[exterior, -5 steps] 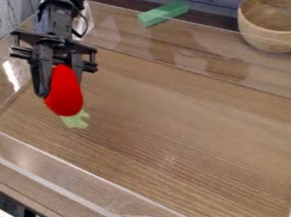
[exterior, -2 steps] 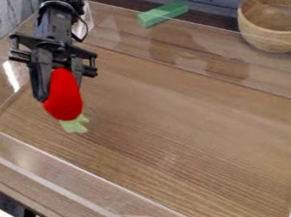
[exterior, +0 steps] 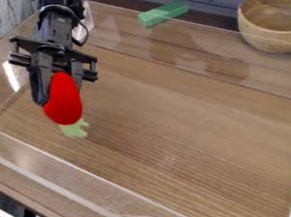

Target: Move the red object to the left side of the table

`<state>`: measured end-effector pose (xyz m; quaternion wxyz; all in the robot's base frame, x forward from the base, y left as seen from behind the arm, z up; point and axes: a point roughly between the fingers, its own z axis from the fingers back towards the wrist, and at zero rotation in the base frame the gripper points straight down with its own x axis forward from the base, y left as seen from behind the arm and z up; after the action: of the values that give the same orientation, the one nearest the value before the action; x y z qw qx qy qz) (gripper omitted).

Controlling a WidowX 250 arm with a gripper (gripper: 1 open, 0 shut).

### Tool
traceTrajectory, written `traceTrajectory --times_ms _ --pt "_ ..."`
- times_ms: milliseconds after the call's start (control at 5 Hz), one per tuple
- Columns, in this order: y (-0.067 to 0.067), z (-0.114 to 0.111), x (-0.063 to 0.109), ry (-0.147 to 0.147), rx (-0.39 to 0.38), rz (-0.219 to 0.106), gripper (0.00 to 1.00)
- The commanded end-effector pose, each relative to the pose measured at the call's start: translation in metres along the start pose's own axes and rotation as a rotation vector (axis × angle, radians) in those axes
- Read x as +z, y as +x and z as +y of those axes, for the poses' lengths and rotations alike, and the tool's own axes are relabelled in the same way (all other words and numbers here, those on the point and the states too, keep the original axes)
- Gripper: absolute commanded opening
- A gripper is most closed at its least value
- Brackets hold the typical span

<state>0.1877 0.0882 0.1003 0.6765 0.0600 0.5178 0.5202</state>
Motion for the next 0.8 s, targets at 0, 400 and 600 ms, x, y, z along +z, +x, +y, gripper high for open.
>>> traceTrajectory --times_ms 0,400,600 --pt "-0.0072 0.0115 0.0083 -0.066 0.006 -0.035 0.00" --pt "-0.0060 0.0107 0.0066 -0.078 0.007 -0.013 0.00" --pt "-0.0056 0.0105 0.0066 -0.086 0.008 -0.001 0.00"
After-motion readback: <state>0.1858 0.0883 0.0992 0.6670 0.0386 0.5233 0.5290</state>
